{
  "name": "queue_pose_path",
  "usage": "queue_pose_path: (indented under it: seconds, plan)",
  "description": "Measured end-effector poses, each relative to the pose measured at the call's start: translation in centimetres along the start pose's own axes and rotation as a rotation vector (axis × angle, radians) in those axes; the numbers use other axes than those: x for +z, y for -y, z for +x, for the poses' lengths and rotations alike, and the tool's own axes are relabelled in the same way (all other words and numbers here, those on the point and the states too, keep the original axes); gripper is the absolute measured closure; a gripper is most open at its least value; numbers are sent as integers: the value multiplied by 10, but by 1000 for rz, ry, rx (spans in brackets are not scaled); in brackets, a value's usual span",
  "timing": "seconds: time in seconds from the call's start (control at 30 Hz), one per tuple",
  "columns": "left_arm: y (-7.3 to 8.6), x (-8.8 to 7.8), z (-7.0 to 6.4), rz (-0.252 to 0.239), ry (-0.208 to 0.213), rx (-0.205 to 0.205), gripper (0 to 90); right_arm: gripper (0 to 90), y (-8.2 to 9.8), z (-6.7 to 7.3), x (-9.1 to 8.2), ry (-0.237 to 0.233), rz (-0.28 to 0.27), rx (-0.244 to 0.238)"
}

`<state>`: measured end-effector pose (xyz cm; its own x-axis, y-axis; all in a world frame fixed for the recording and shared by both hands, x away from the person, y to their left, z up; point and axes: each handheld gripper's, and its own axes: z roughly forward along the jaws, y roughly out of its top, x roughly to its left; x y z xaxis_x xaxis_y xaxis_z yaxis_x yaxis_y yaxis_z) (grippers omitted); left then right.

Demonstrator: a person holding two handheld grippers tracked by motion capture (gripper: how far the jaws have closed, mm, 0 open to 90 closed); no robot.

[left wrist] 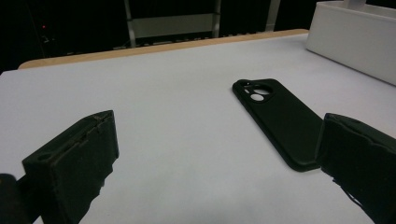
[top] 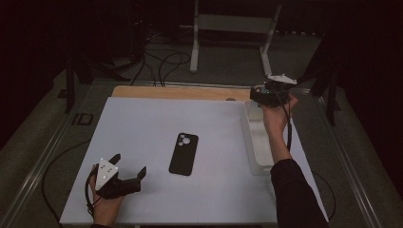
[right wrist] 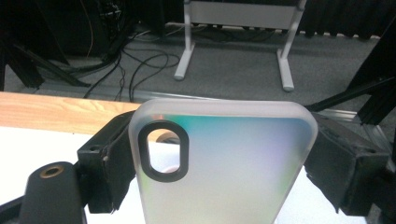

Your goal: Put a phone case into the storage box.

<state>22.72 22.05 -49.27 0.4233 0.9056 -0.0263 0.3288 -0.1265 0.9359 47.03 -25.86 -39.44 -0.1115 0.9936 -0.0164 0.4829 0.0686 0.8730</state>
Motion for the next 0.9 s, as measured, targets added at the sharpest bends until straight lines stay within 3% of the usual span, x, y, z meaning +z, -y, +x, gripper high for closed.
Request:
queue_pose_path:
  seconds: [0.9]
  plan:
    - [0,0,0,1,2,0,0,164,31,2,21,42,90,-12]
